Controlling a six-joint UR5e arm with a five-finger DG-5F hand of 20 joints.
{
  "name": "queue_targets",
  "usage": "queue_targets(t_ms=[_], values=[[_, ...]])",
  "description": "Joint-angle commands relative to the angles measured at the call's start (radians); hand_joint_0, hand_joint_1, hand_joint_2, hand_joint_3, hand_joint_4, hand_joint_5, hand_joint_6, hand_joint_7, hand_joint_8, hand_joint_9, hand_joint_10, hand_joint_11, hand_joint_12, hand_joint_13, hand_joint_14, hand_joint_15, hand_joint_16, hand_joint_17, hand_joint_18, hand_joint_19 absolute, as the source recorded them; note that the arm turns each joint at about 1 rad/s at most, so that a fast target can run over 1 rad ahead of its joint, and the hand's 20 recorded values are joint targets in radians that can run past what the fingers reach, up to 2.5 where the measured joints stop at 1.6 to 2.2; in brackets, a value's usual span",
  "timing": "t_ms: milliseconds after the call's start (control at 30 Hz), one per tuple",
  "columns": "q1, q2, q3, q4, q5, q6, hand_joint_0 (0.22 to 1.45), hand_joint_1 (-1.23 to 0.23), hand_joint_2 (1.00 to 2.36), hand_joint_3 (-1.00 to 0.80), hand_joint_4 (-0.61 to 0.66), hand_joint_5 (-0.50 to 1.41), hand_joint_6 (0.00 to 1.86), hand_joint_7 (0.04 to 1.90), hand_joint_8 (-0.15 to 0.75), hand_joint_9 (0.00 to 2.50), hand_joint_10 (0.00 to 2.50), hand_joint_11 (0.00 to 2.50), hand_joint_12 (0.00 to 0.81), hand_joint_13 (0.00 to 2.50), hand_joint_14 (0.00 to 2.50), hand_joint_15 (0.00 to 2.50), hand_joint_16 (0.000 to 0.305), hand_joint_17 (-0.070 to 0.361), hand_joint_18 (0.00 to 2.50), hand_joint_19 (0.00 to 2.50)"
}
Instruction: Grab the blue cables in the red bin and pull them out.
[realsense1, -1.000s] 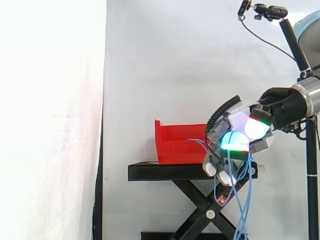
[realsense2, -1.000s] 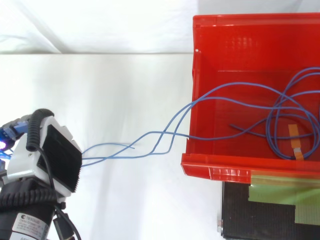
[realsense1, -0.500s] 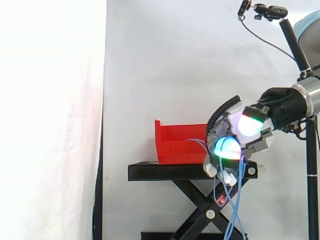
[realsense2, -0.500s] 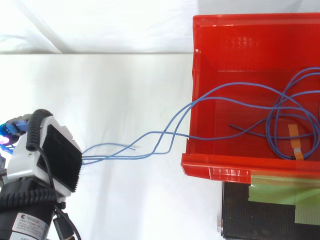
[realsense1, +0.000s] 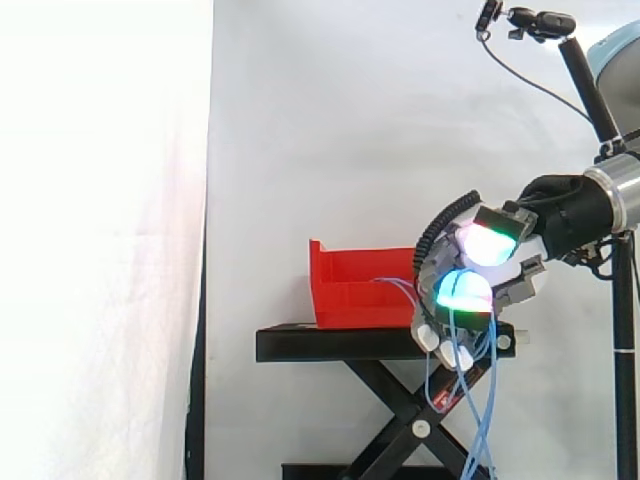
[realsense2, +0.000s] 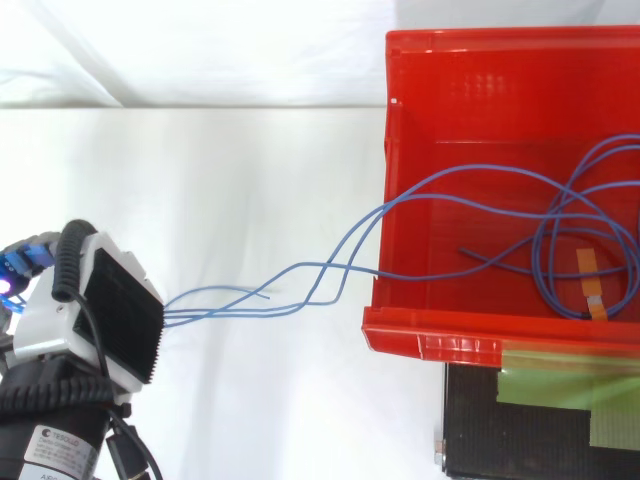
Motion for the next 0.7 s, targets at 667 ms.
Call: queue_targets(t_ms=[667], values=[[0.000, 0.000, 0.000, 0.006, 0.000, 0.000, 0.65, -0.89, 1.00, -1.00, 0.23, 0.95, 0.40, 0.68, 0.273, 0.85, 0.02, 0.55, 0.360, 0.83, 0.02, 0.50, 0.057, 0.128, 0.70, 0.60]])
